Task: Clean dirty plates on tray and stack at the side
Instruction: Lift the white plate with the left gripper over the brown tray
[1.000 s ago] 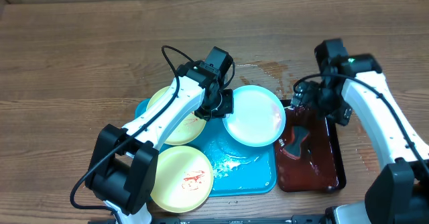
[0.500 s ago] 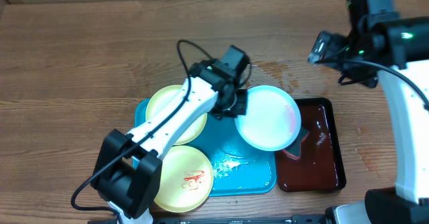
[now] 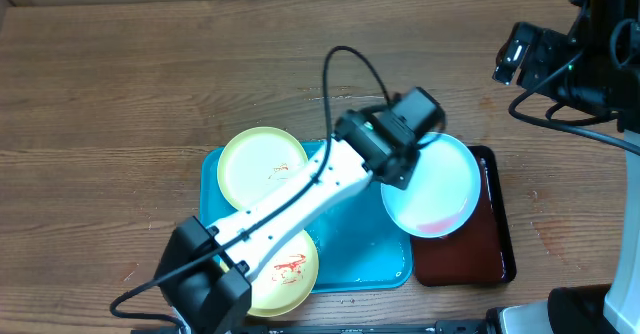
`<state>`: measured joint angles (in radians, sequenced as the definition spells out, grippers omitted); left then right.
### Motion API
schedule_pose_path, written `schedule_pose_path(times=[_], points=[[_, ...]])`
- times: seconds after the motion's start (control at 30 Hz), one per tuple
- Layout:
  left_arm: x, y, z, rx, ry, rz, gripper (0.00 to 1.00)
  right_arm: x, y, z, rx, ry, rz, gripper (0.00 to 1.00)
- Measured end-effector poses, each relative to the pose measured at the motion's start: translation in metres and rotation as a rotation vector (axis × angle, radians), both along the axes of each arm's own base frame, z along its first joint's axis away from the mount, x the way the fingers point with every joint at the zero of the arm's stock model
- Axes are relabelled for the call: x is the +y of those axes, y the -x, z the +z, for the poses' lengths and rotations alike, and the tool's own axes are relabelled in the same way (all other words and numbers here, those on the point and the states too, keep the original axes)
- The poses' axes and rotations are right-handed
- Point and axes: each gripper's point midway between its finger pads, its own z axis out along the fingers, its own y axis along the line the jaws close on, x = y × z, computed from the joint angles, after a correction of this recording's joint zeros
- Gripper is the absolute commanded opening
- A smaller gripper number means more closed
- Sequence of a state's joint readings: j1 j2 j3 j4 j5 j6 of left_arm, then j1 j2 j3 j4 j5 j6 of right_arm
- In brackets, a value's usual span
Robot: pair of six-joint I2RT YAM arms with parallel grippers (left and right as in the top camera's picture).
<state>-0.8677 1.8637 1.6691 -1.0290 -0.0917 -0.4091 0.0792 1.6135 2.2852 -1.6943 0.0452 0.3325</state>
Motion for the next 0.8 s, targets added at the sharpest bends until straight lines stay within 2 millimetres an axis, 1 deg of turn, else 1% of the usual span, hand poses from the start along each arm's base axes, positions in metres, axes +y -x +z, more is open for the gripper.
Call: schedule_pose_path(times=[0.17, 0.4, 0.5, 0.63, 0.7, 0.8], points=[[-0.010, 0.002, 0.011, -0.112, -0.057, -0.042, 0.04, 0.001, 0.000, 0.000, 0.000, 0.001, 0.010, 1.00], [-0.013, -0.002, 0.022, -0.220, -0.112, -0.043, 0.04, 0.001, -0.001, 0.001, -0.008, 0.003, 0.014, 1.00], [-0.013, -0.003, 0.025, -0.263, -0.136, -0.043, 0.04, 0.001, -0.006, 0.004, -0.030, 0.003, 0.016, 1.00], [-0.019, 0.001, 0.032, -0.325, -0.168, -0.065, 0.04, 0.001, -0.013, 0.010, -0.068, -0.002, 0.009, 1.00], [-0.023, 0.005, 0.035, -0.357, -0.183, -0.082, 0.04, -0.003, -0.017, 0.013, -0.085, -0.004, -0.009, 1.00], [-0.028, 0.011, 0.039, -0.397, -0.203, -0.100, 0.04, -0.013, -0.020, 0.015, -0.100, -0.001, -0.045, 1.00]])
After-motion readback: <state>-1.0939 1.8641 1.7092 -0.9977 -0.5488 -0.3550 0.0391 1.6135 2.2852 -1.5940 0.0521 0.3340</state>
